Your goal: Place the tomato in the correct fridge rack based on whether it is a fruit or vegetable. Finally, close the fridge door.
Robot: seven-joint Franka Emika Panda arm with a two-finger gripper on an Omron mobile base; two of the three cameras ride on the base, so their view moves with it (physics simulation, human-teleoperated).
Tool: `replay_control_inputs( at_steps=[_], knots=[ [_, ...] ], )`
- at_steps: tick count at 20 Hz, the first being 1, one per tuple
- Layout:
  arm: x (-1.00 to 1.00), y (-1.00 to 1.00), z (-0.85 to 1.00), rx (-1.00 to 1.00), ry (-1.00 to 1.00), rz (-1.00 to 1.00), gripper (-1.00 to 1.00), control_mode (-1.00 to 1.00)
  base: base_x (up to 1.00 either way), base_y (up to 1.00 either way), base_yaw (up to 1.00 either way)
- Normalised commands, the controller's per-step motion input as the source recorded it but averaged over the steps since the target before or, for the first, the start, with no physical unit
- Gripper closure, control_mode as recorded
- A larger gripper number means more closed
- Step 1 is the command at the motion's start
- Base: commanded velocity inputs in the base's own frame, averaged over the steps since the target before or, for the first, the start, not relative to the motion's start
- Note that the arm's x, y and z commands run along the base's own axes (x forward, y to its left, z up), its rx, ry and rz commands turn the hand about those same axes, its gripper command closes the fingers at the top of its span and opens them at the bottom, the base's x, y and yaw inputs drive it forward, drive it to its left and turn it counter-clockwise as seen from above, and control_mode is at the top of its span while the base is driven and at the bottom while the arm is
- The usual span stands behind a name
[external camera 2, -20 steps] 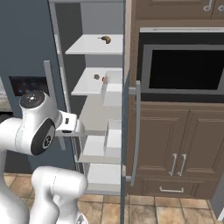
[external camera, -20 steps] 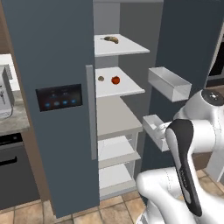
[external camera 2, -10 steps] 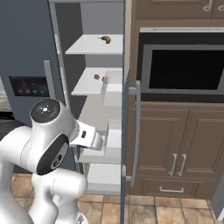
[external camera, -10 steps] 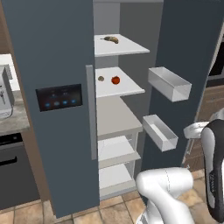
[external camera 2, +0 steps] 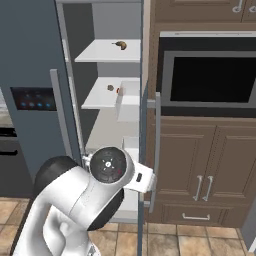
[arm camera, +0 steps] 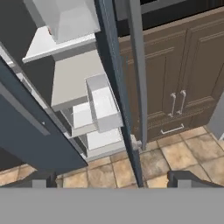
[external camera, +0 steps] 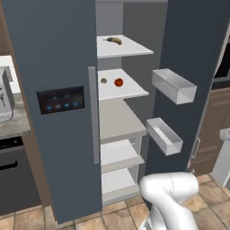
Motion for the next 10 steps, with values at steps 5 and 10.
replay_control_inputs(
  at_steps=[5,10],
  knots=[
    [0.28,-0.57,-0.02,0.13,-0.11,0.0,-1.0,-1.0,0.0,0.0,0.0],
    [0.34,-0.54,0.0,0.17,-0.04,0.0,-1.0,-1.0,0.0,0.0,0.0]
  ],
)
